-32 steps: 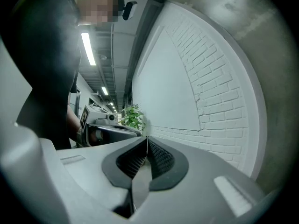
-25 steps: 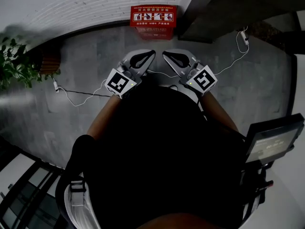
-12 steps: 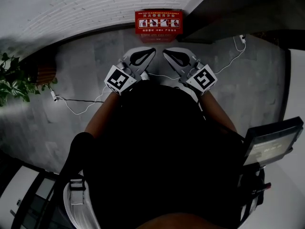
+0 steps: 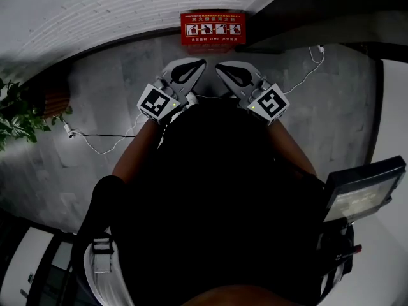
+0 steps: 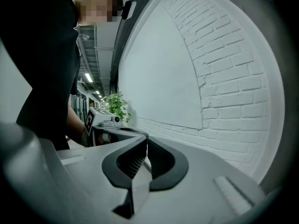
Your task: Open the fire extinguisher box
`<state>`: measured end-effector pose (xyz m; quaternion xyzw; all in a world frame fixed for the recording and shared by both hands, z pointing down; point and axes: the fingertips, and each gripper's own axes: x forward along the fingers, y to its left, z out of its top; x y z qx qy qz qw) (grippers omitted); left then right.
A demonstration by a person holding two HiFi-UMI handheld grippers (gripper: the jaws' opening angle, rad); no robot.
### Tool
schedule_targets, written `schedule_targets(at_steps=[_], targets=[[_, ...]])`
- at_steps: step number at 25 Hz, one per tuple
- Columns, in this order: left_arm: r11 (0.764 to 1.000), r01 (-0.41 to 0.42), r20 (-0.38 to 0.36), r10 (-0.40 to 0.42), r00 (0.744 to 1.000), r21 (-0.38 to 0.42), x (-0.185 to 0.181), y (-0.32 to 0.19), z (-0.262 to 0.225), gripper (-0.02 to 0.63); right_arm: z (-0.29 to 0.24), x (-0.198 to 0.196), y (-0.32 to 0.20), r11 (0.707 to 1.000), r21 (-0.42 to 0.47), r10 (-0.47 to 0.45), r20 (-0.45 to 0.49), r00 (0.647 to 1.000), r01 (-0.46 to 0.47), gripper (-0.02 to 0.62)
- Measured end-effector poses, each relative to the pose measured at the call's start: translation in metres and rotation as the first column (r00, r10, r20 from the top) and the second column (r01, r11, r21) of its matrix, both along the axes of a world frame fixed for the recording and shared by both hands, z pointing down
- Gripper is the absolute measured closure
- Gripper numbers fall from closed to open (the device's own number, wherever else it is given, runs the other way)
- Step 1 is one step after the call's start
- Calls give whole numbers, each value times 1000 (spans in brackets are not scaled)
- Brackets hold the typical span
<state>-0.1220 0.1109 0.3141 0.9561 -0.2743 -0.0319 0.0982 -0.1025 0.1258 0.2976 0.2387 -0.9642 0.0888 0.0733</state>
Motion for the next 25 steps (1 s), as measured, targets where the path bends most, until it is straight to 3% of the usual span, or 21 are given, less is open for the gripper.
schedule_targets(at_steps=[12,25], targets=[[996,84,25,-83,996,-25,8,-30,9,604,16,5,-33,997,-41,-55,52,997,57,584],[983,167,158,-153,976,-76,95,-100,29,604,42,93,-121,993,-98,-59,128,990,72,584]])
